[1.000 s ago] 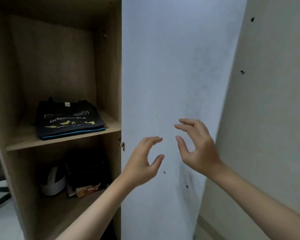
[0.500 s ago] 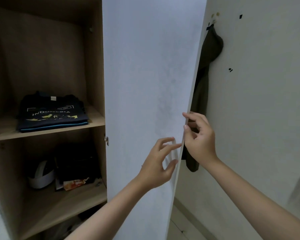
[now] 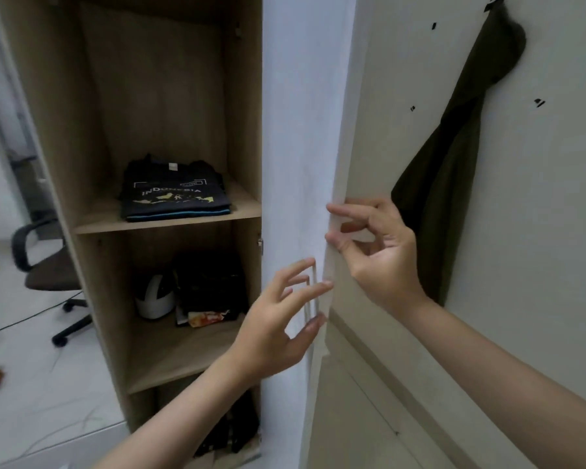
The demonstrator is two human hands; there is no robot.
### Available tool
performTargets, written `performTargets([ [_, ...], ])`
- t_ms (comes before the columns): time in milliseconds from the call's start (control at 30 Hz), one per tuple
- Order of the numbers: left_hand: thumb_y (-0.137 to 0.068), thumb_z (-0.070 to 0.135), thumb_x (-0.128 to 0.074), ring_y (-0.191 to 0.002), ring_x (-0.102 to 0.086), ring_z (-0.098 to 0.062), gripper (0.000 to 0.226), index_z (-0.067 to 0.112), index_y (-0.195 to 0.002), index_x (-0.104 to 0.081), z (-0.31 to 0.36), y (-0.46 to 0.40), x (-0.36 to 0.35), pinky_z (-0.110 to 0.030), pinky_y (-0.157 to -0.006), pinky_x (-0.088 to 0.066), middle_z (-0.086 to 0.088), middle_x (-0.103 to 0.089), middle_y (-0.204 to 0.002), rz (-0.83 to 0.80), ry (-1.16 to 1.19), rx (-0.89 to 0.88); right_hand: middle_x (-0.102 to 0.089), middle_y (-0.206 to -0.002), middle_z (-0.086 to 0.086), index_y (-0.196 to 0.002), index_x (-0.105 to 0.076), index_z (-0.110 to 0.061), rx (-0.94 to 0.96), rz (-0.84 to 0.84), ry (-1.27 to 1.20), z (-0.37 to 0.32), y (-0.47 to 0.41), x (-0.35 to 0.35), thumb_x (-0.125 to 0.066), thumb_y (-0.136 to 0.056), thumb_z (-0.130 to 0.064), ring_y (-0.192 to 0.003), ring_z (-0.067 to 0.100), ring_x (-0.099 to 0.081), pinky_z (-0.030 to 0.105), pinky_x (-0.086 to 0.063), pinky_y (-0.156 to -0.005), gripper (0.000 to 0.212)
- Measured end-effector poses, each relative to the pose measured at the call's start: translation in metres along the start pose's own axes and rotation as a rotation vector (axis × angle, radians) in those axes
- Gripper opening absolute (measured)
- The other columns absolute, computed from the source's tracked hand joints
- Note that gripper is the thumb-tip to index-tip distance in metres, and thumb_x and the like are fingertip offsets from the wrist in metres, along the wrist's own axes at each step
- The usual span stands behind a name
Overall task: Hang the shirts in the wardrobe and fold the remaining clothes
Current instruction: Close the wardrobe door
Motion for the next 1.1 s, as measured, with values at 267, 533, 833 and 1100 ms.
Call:
performTargets([
  [267,-0.083,0.022,-0.069,-0.134,-0.041,-0.022,0.066,0.011,-0.139,-0.036,-0.038,0.057,0.108,-0.038,-0.103,-0.044,-0.016,-0.043,-0.141,0.061,-0.337,0.072,-0.057,-0.118,0.002,-0.117,-0.062,-0.008,0.11,-0.192,-0.272,-0.029,-0.012,-0.131,-0.075,-0.078,-0.007,-0.091,0.015,-0.065,0.027,-0.059,-0.073,0.041],
  [533,-0.086,0.043,-0.059,-0.132,-0.042,-0.026,0.064,0.031,-0.143,-0.031,-0.118,0.094,0.219,-0.038,-0.102,-0.044,-0.015,-0.036,-0.147,0.101,-0.603,0.265,-0.044,-0.14,0.008,-0.137,-0.048,-0.017,0.356,-0.236,0.092,-0.031,-0.042,-0.265,-0.074,-0.078,-0.031,-0.127,0.02,-0.04,0.033,-0.041,-0.105,0.066],
  [833,-0.083,0.044,-0.061,-0.141,-0.024,-0.033,0.07,0.042,-0.143,-0.025,-0.243,0.106,0.295,-0.055,-0.102,-0.04,-0.015,-0.016,-0.156,0.116,-0.765,0.4,0.021,-0.158,-0.003,-0.146,-0.01,-0.049,0.172,-0.434,0.348,0.016,-0.092,-0.399,-0.073,-0.077,-0.041,-0.146,0.024,0.012,0.069,-0.013,-0.108,0.094],
  [1100,-0.063,0.033,-0.084,-0.142,-0.013,-0.036,0.1,0.042,-0.143,-0.025,-0.352,0.09,0.324,-0.062,-0.103,-0.03,-0.018,-0.005,-0.157,0.05,-0.9,0.608,0.034,-0.153,-0.005,-0.144,0.005,-0.052,0.023,-0.529,0.63,0.07,-0.128,-0.478,-0.077,-0.073,-0.038,-0.144,0.024,0.019,0.074,-0.018,-0.102,0.109],
])
Point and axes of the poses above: each hand's wrist, its own y-axis away from the middle knuckle, its own x-axis out of the back of the hand, z = x × y, the point moved 10 cm from there along -y, towards the middle knuckle
